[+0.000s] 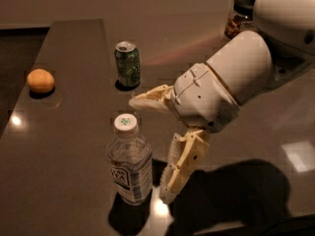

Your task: Knock blue plastic bottle over

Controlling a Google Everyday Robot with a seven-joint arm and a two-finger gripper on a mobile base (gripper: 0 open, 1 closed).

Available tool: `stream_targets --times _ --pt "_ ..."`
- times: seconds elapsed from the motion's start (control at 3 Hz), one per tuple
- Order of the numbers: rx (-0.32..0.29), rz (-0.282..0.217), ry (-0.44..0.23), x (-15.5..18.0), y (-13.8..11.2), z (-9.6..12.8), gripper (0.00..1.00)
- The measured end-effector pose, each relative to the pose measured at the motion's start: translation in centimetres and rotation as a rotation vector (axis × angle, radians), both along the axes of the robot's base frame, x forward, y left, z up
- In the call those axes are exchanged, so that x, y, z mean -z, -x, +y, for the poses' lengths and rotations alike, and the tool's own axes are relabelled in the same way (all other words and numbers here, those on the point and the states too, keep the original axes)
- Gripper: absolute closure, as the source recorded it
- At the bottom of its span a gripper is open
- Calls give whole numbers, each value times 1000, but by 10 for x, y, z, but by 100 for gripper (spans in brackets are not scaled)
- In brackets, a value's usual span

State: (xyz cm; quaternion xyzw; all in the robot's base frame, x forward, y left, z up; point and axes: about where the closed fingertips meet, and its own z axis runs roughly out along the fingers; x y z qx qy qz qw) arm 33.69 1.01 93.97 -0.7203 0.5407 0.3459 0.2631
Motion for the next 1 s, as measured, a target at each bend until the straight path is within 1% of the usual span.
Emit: stream_targets --times 0.33,0.67,1.0 --pt "-18 16 -25 2 7 12 18" --pt "-15 11 -16 -1 9 16 41" --pt "24 -12 42 -10 3 12 66"
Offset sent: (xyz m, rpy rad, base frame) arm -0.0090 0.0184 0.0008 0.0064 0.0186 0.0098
